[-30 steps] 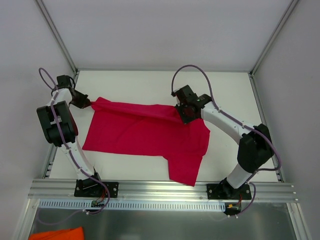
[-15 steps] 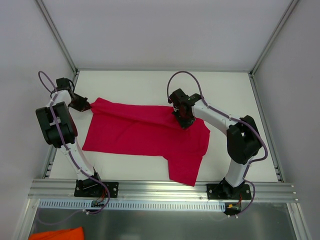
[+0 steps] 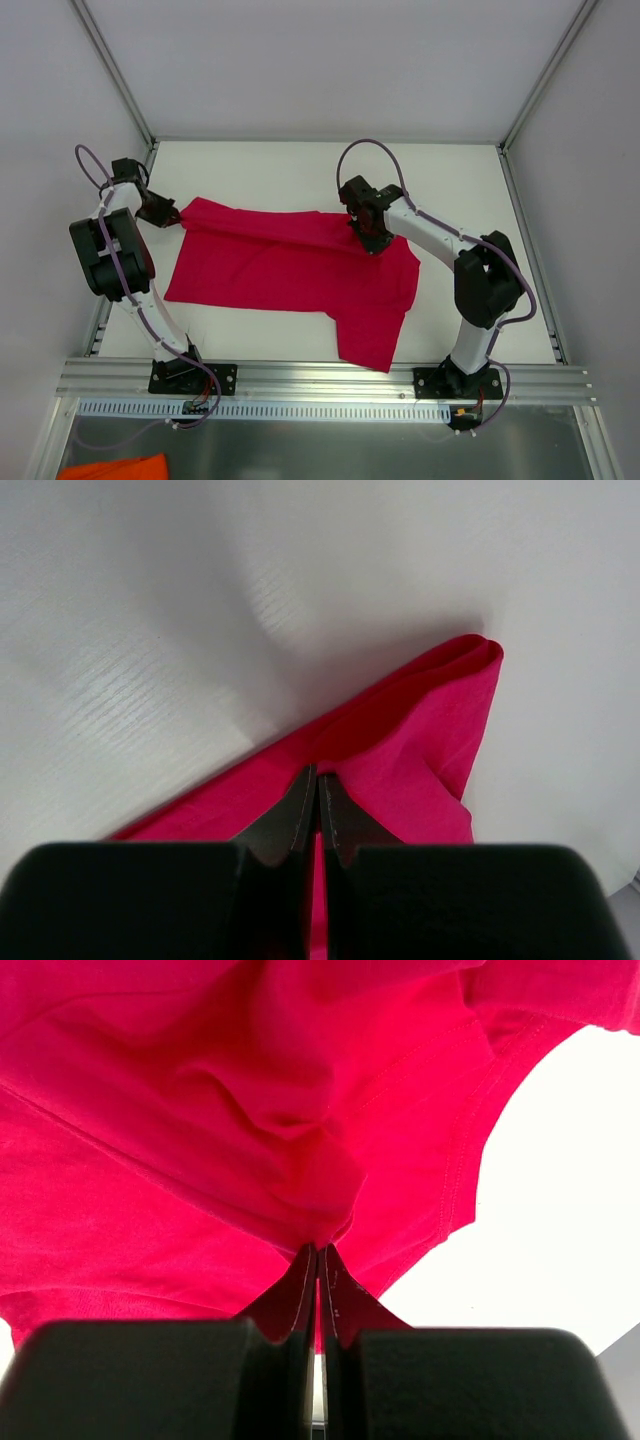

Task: Fold and stack the t-shirts
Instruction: Fold the flattened tshirt in 1/3 of the way

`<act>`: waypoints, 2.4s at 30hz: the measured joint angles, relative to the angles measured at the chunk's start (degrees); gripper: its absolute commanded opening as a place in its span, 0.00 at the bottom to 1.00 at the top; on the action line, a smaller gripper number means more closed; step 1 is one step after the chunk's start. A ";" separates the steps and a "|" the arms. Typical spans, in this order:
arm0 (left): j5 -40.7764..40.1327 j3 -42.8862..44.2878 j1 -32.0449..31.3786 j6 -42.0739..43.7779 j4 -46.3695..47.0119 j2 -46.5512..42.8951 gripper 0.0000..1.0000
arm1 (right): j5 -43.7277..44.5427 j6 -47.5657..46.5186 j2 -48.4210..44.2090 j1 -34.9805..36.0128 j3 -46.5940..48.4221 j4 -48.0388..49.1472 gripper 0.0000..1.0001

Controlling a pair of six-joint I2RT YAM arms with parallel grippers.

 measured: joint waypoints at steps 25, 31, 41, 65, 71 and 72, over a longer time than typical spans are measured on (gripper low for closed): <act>-0.17 -7.74 0.00 0.11 -1.07 -4.11 0.00 | 6.51 0.52 2.05 -0.44 2.32 -4.70 0.01; -0.61 -7.74 0.00 0.11 -1.53 -5.29 0.00 | 6.54 0.96 3.10 -0.72 2.86 -5.31 0.01; -3.39 -8.22 0.07 -0.31 -1.64 -6.36 0.99 | 7.98 1.09 3.54 -2.16 3.15 -8.33 0.57; 16.72 9.40 -8.13 -1.11 11.93 8.52 0.97 | 6.56 2.67 3.78 -6.38 5.22 -4.13 0.01; 24.20 14.88 -11.78 -0.17 13.88 15.72 0.97 | 4.17 2.64 3.89 -7.02 7.23 -2.71 0.01; 24.83 14.91 -12.20 -0.13 13.92 16.24 0.96 | 4.02 2.62 3.89 -7.04 7.82 -2.71 0.01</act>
